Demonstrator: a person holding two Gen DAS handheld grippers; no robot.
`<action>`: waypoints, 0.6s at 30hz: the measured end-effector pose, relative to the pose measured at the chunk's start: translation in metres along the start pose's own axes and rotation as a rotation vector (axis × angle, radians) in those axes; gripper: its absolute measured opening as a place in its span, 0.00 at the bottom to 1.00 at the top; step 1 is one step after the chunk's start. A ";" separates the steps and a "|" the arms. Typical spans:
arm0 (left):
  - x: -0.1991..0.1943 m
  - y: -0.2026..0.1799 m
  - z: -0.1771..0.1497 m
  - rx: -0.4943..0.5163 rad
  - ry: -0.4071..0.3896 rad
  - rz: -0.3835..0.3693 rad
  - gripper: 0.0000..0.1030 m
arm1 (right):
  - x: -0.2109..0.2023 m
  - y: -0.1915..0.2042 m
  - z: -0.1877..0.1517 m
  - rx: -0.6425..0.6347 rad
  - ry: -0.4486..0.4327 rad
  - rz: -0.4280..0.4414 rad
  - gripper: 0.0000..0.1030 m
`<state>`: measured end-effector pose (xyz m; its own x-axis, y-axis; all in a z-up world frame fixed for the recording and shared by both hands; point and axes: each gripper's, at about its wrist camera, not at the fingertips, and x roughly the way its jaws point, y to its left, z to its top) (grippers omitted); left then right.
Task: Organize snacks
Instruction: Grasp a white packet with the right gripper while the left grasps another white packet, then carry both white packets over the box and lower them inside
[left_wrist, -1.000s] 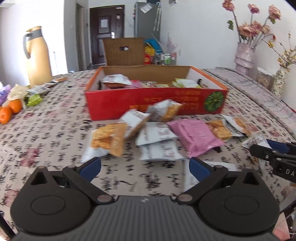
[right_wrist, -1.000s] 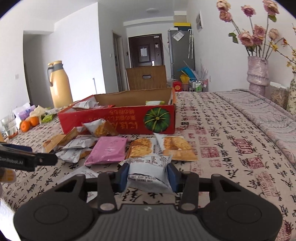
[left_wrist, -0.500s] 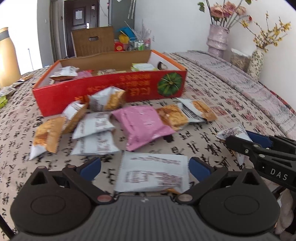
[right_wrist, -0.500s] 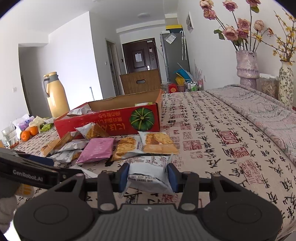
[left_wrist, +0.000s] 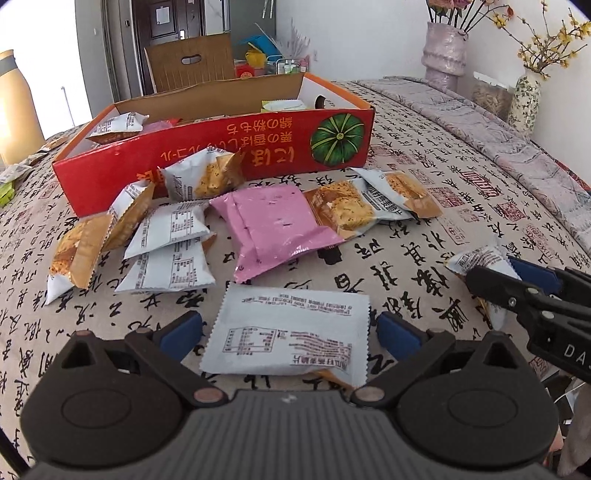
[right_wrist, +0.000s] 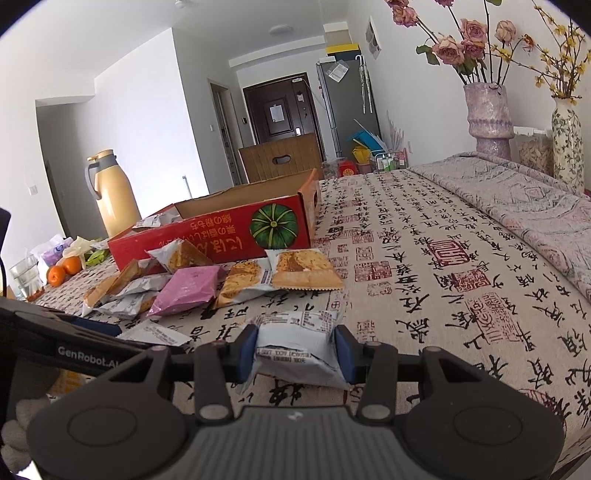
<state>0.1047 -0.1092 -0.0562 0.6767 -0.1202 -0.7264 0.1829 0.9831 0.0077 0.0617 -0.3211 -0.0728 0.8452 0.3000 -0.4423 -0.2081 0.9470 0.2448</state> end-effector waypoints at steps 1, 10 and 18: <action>-0.001 0.000 0.000 0.002 -0.003 -0.002 0.92 | 0.000 0.000 0.000 0.000 0.000 0.001 0.43; -0.013 0.004 -0.003 -0.005 -0.031 -0.032 0.70 | -0.003 0.007 -0.001 -0.011 -0.003 0.003 0.43; -0.021 0.008 -0.008 -0.010 -0.046 -0.051 0.60 | -0.011 0.016 0.000 -0.030 -0.013 -0.004 0.43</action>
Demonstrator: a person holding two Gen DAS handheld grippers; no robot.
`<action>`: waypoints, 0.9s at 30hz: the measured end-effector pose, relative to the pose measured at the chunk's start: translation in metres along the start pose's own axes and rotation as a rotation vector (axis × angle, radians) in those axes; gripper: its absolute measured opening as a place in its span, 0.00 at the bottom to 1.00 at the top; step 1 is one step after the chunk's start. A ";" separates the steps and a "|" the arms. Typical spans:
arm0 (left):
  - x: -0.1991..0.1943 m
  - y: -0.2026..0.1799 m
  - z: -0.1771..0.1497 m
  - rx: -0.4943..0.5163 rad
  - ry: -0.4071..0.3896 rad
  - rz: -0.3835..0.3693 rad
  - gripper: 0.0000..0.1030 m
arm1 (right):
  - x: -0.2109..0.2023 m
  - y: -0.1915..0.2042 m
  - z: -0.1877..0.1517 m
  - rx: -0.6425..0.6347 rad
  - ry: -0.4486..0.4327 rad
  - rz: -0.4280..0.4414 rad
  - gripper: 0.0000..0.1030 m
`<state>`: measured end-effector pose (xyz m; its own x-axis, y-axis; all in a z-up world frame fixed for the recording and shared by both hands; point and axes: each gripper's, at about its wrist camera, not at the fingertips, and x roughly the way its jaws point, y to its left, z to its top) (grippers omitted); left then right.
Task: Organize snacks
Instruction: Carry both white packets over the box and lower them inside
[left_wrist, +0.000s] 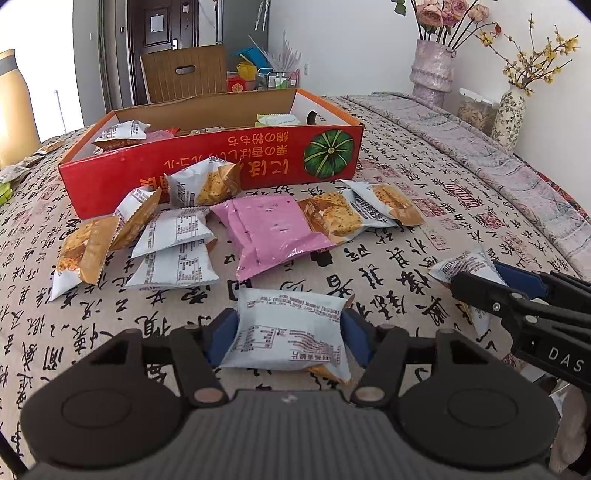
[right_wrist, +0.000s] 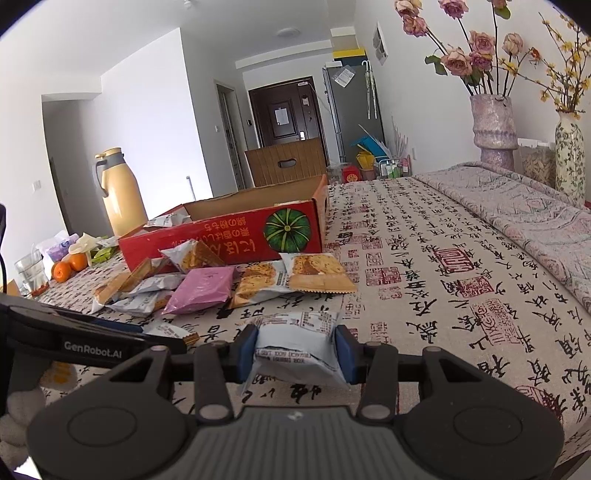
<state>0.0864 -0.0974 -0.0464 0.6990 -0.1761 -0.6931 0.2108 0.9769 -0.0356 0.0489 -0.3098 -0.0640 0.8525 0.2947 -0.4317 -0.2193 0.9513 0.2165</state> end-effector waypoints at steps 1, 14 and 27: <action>-0.001 0.000 0.000 0.000 -0.001 -0.001 0.59 | -0.001 0.001 0.000 -0.002 -0.001 -0.001 0.43; -0.026 0.005 0.003 0.013 -0.078 -0.006 0.53 | -0.012 0.014 0.007 -0.033 -0.022 -0.008 0.43; -0.042 0.024 0.047 0.014 -0.202 0.017 0.53 | 0.007 0.035 0.041 -0.063 -0.071 -0.003 0.43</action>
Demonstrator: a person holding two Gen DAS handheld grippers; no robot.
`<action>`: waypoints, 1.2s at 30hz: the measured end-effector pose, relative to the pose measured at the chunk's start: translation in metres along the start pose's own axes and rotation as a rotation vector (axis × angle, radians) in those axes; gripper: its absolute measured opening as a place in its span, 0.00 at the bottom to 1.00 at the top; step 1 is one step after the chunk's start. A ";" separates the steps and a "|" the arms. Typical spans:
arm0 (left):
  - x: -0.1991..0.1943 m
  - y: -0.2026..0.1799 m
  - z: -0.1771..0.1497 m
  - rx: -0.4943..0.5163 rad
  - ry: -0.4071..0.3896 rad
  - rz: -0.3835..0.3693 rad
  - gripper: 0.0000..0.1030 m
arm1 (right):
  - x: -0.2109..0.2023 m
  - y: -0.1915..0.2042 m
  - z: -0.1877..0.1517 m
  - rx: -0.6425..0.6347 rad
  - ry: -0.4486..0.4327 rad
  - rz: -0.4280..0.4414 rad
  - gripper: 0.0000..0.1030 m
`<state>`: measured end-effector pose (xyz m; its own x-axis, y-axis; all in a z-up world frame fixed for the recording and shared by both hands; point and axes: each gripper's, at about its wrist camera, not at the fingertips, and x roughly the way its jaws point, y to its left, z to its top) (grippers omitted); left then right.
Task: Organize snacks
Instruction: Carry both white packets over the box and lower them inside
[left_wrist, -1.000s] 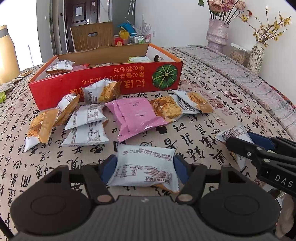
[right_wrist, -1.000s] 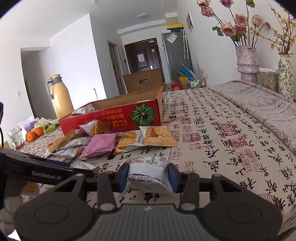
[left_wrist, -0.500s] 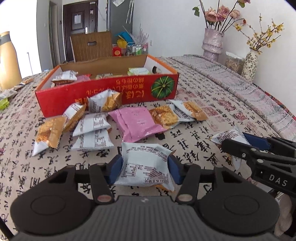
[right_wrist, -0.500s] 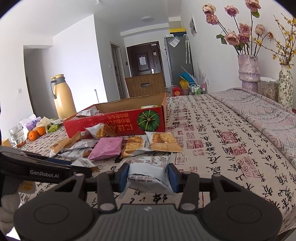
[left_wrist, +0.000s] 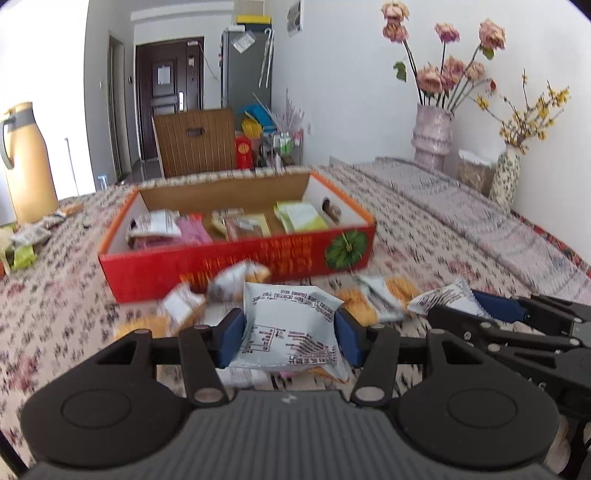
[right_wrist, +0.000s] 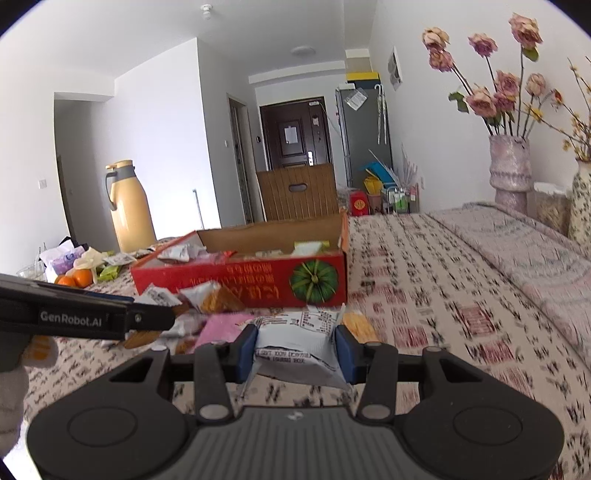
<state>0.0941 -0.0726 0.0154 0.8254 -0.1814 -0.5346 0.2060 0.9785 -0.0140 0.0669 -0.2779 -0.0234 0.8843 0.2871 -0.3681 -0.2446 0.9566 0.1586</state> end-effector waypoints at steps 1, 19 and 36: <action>0.001 0.002 0.005 0.000 -0.012 0.003 0.53 | 0.003 0.002 0.004 -0.003 -0.006 0.001 0.43; 0.042 0.046 0.085 -0.038 -0.118 0.064 0.53 | 0.087 0.023 0.088 -0.039 -0.094 0.006 0.43; 0.125 0.093 0.108 -0.144 -0.091 0.123 0.52 | 0.195 0.029 0.117 -0.022 -0.045 -0.023 0.43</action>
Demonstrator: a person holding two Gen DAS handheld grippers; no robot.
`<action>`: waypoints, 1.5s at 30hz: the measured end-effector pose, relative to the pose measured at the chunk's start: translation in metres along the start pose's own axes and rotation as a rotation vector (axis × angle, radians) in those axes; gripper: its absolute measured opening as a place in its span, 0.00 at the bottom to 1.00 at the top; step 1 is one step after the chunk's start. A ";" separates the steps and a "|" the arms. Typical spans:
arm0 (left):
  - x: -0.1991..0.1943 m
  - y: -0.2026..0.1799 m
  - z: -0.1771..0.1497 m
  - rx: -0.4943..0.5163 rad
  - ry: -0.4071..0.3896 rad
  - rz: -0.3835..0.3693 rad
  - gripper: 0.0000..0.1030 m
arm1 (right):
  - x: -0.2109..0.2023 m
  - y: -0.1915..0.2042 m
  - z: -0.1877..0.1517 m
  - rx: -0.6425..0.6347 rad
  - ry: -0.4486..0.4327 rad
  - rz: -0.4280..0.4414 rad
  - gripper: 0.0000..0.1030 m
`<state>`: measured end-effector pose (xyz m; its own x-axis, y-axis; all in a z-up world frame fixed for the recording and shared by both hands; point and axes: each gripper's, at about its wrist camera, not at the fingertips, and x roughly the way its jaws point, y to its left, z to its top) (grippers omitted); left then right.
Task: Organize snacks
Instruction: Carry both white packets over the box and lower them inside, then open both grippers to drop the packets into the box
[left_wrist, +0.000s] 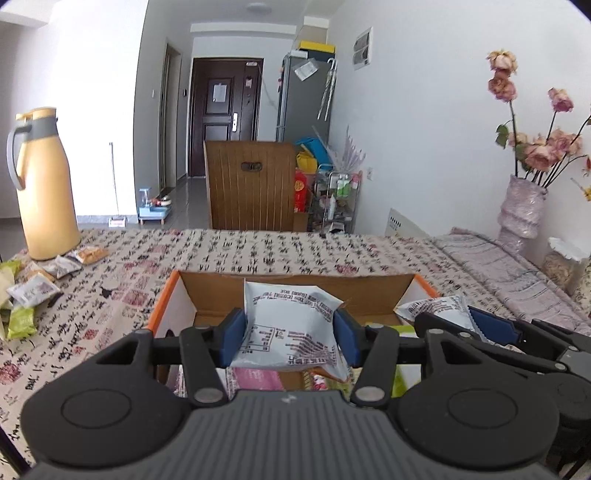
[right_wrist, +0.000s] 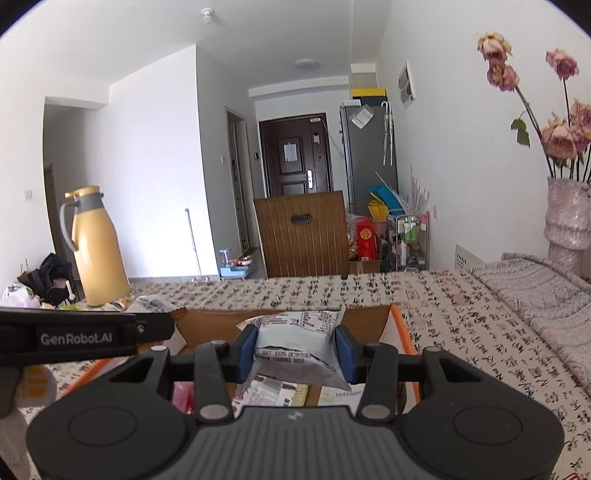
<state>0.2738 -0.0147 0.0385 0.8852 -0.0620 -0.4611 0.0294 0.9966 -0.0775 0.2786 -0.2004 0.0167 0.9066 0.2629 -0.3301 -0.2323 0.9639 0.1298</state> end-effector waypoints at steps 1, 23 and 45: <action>0.004 0.002 -0.002 -0.005 0.006 0.002 0.52 | 0.003 -0.001 -0.002 0.003 0.009 0.001 0.43; 0.010 0.018 -0.010 -0.070 0.008 0.052 0.86 | 0.011 -0.007 -0.016 0.031 0.064 -0.050 0.90; -0.009 0.015 -0.001 -0.082 -0.030 0.099 1.00 | -0.006 -0.012 -0.004 0.054 0.015 -0.078 1.00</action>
<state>0.2661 0.0009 0.0408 0.8956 0.0395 -0.4432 -0.0958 0.9898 -0.1053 0.2744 -0.2132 0.0131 0.9159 0.1880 -0.3547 -0.1415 0.9780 0.1532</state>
